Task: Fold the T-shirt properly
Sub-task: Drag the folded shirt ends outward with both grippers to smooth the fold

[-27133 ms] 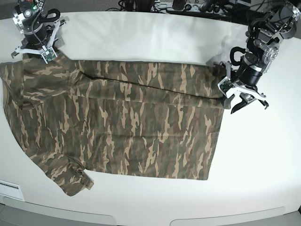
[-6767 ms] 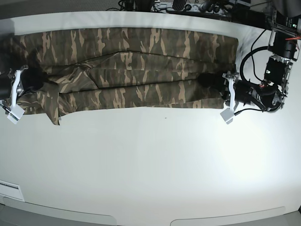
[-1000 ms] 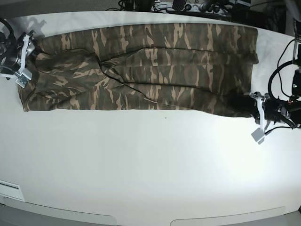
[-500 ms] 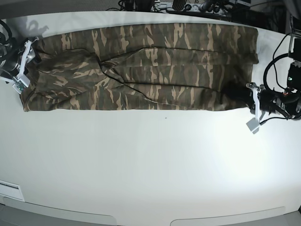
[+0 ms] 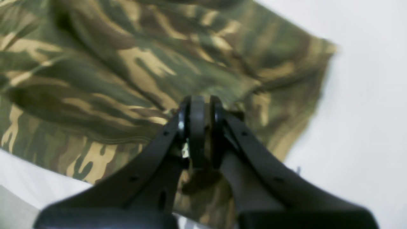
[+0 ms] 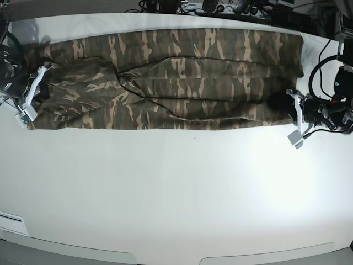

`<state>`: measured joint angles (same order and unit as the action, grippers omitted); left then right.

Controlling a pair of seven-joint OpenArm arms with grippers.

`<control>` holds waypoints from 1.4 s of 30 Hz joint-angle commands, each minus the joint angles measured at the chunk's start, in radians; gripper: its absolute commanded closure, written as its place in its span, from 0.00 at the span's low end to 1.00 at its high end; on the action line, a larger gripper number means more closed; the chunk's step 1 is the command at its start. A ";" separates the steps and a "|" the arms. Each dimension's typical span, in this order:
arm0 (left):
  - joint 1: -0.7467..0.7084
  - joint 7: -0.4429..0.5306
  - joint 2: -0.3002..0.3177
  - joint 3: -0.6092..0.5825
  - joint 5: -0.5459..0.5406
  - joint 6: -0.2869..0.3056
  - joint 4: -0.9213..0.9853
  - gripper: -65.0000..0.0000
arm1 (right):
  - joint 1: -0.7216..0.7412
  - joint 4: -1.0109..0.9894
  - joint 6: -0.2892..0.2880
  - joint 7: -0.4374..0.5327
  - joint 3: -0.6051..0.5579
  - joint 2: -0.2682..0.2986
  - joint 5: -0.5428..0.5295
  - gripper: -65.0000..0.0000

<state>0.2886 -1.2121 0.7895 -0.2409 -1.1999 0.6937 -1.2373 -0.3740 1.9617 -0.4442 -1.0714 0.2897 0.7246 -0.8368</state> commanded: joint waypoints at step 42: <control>0.042 0.109 0.034 0.010 0.086 0.004 -0.005 1.00 | 0.026 -0.238 -0.098 0.185 0.012 -0.267 0.161 1.00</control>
<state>0.3077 -1.1103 0.8001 -0.2409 -1.1065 0.6968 -1.2343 -0.3515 1.7180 -0.5518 -0.8677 0.2966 0.4431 -0.7025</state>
